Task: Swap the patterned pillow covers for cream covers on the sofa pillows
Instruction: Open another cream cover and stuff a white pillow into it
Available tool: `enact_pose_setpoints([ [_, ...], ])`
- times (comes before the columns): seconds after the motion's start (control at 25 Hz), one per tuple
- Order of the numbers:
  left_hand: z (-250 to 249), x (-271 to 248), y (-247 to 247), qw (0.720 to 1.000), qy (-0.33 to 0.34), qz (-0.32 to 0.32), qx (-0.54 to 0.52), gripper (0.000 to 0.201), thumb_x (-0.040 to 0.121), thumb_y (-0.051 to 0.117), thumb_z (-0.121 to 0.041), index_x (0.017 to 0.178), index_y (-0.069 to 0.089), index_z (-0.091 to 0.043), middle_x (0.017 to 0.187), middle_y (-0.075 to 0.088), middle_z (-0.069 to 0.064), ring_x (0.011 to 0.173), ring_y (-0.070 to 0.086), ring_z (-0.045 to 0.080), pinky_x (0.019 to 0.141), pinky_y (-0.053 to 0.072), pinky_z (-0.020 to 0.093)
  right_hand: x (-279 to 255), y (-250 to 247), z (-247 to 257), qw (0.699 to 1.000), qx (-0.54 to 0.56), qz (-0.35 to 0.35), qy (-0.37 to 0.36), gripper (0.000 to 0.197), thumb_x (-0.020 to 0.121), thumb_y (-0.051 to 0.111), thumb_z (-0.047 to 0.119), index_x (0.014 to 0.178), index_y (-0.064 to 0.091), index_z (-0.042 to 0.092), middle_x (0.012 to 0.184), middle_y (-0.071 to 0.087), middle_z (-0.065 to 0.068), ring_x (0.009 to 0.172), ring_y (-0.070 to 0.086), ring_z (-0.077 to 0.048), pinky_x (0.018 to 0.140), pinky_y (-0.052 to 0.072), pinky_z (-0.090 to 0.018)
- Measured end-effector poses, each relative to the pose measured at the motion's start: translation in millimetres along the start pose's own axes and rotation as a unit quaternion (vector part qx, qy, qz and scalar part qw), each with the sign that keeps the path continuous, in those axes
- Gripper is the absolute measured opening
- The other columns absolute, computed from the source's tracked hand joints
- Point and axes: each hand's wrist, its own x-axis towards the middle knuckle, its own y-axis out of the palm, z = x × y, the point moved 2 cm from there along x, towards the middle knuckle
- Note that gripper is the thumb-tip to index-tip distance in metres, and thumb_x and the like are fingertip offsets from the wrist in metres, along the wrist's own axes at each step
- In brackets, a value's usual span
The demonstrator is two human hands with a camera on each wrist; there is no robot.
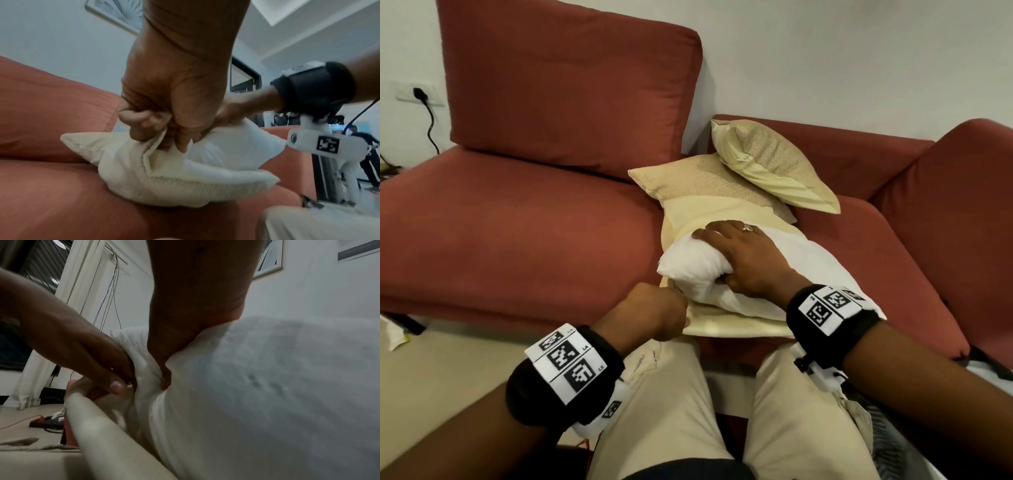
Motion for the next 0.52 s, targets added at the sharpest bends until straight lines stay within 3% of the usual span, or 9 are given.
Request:
enact_pose_setpoints([
  [0.16,4.4,20.8,9.4,0.995,-0.042,-0.093,0.001,0.032,0.097,0.046,-0.022,0.129,0.052,-0.019,0.134,0.053,0.0,0.119,0.053,0.023,0.094,0.05,0.036,-2.6,4.5,3.4,1.0,-0.01,-0.018,-0.013,0.085,0.061,0.077,0.028,0.14,0.046,0.024,0.134,0.054,-0.004,0.119,0.053,-0.028,0.096,0.041,-0.042],
  [0.24,2.0,33.9,24.1,0.996,-0.038,-0.085,-0.002,0.035,0.097,0.048,-0.024,0.132,0.05,-0.018,0.137,0.05,0.001,0.119,0.051,0.012,0.095,0.046,0.024,-7.2,6.9,5.1,1.0,-0.009,-0.022,-0.02,0.081,0.064,0.076,0.032,0.139,0.047,0.024,0.134,0.054,-0.004,0.119,0.053,-0.028,0.096,0.041,-0.042],
  [0.32,0.4,28.1,26.8,0.985,-0.058,-0.165,-0.016,0.035,0.093,0.053,-0.015,0.127,0.055,-0.008,0.128,0.059,0.008,0.089,0.053,-0.011,0.076,0.041,0.003,-10.9,9.1,7.7,0.999,-0.016,-0.022,-0.027,0.079,0.065,0.076,0.032,0.139,0.048,0.024,0.134,0.055,-0.004,0.119,0.053,-0.028,0.096,0.041,-0.042],
  [0.36,-4.5,30.7,30.3,0.976,-0.091,-0.176,-0.09,0.031,0.091,0.055,-0.011,0.121,0.059,-0.005,0.116,0.064,0.01,0.075,0.051,-0.012,0.064,0.039,0.0,-11.6,10.4,8.2,0.999,-0.019,-0.025,-0.028,0.078,0.065,0.076,0.03,0.138,0.049,0.024,0.133,0.055,-0.004,0.119,0.053,-0.028,0.096,0.041,-0.042],
  [0.4,-7.8,28.0,26.2,0.975,-0.09,-0.169,-0.114,0.026,0.092,0.055,-0.01,0.116,0.061,-0.007,0.109,0.065,0.009,0.074,0.052,-0.009,0.061,0.04,0.001,-12.2,12.1,7.8,0.999,-0.02,-0.03,-0.025,0.077,0.065,0.076,0.027,0.138,0.05,0.024,0.133,0.056,-0.004,0.118,0.054,-0.028,0.096,0.042,-0.042],
  [0.48,-10.5,15.1,16.4,0.992,-0.005,-0.122,0.026,0.026,0.098,0.048,-0.019,0.123,0.053,-0.016,0.127,0.057,0.006,0.103,0.057,0.01,0.081,0.046,0.015,-14.4,13.8,5.8,0.999,-0.02,-0.034,-0.016,0.075,0.065,0.074,0.024,0.137,0.051,0.024,0.132,0.057,-0.004,0.117,0.055,-0.028,0.096,0.042,-0.042],
  [0.52,-13.8,13.9,10.1,0.996,-0.014,-0.091,0.014,0.03,0.1,0.044,-0.022,0.129,0.048,-0.018,0.136,0.05,0.003,0.118,0.052,0.018,0.089,0.044,0.025,-15.2,12.8,5.5,0.999,-0.015,-0.035,-0.014,0.074,0.065,0.073,0.024,0.136,0.052,0.023,0.131,0.057,-0.004,0.116,0.055,-0.029,0.095,0.042,-0.042],
])
